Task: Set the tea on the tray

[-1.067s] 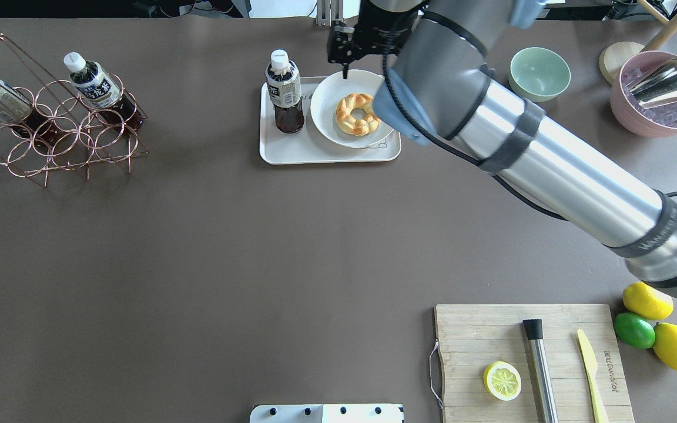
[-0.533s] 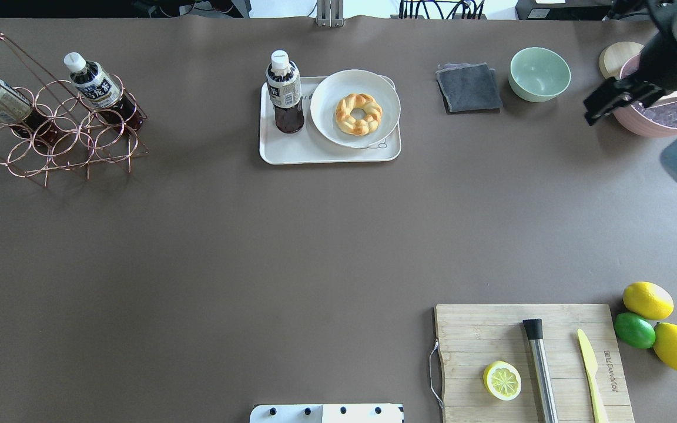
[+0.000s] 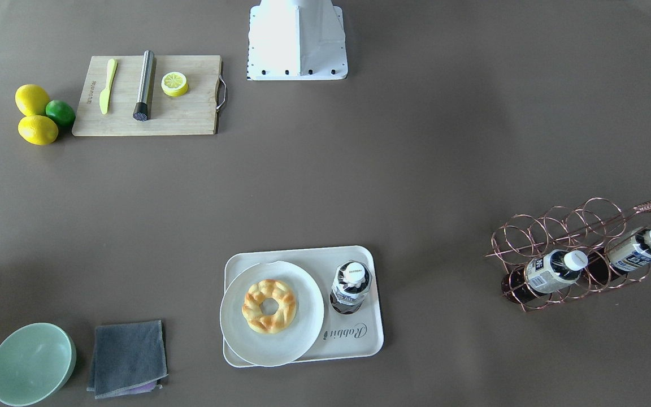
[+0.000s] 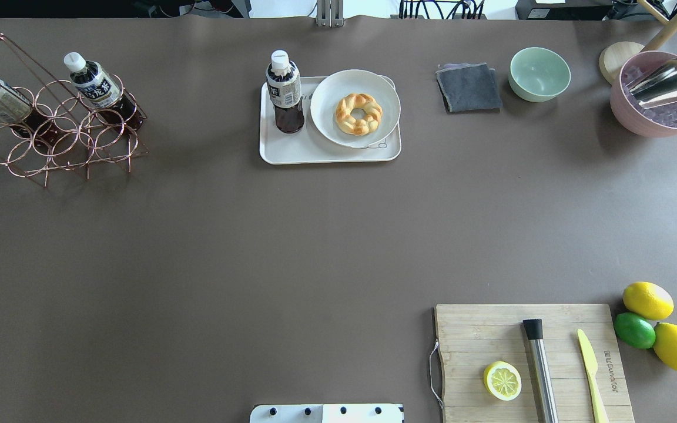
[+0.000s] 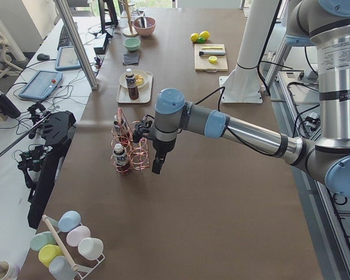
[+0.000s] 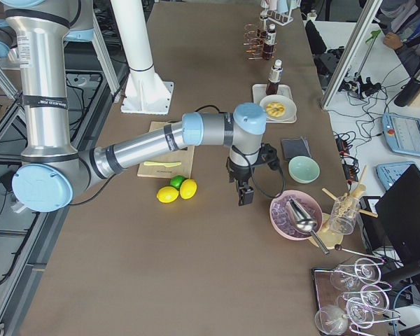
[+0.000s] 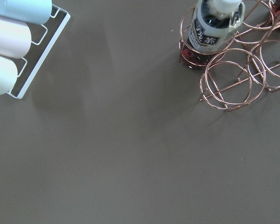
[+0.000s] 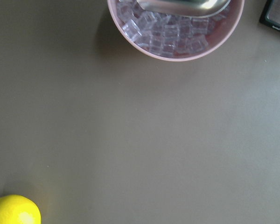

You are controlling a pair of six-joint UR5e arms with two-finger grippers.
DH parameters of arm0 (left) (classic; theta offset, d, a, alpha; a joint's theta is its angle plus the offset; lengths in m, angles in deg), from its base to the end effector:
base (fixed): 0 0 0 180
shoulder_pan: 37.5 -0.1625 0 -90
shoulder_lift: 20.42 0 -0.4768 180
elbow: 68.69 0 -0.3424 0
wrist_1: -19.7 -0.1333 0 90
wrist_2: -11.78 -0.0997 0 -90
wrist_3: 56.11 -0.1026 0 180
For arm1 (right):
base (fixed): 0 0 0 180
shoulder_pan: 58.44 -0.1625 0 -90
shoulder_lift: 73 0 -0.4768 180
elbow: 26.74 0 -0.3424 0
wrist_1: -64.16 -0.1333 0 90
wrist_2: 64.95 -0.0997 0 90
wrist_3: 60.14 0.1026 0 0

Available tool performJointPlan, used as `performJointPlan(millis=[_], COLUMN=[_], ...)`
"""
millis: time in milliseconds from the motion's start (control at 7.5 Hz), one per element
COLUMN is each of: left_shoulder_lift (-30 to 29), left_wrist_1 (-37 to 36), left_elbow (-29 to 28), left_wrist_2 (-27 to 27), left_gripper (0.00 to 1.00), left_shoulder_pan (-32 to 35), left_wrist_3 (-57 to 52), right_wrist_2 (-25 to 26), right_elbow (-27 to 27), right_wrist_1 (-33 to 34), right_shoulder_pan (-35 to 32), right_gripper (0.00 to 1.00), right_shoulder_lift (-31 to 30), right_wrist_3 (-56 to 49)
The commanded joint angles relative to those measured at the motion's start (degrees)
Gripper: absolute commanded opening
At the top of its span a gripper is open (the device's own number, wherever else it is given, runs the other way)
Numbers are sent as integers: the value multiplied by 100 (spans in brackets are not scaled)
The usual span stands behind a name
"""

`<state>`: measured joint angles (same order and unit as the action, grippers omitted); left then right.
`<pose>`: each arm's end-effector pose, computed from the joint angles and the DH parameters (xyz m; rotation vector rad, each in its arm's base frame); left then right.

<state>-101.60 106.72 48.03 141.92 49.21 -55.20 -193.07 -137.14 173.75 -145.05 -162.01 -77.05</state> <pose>-0.0459 -0.3725 0.5785 0.2240 0.7055 0.1308 0.0445 -0.4326 0.5919 0.1089 -0.6606 -0.3515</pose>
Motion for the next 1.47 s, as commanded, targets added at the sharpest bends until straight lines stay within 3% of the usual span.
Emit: performJointPlan(millis=[0,533,1333], left_shoulder_lift=[232,1023,1043], left_wrist_1=[148,1535,1564], left_elbow=[-131,-351,-457], left_wrist_2=[258,205,179], left_gripper=[97,97,97], left_shoulder_pan=[30,284,399], left_wrist_3=[208,208,208], right_wrist_2=[-20,6,-3], right_elbow=[502,685,721], right_wrist_1=[-25,-43,-52], right_shoulder_pan=[-741,-760,-567], right_gripper=[100,100,100], right_shoulder_lift=[-484,-513,-451], right_wrist_3=[-990,-928,-805])
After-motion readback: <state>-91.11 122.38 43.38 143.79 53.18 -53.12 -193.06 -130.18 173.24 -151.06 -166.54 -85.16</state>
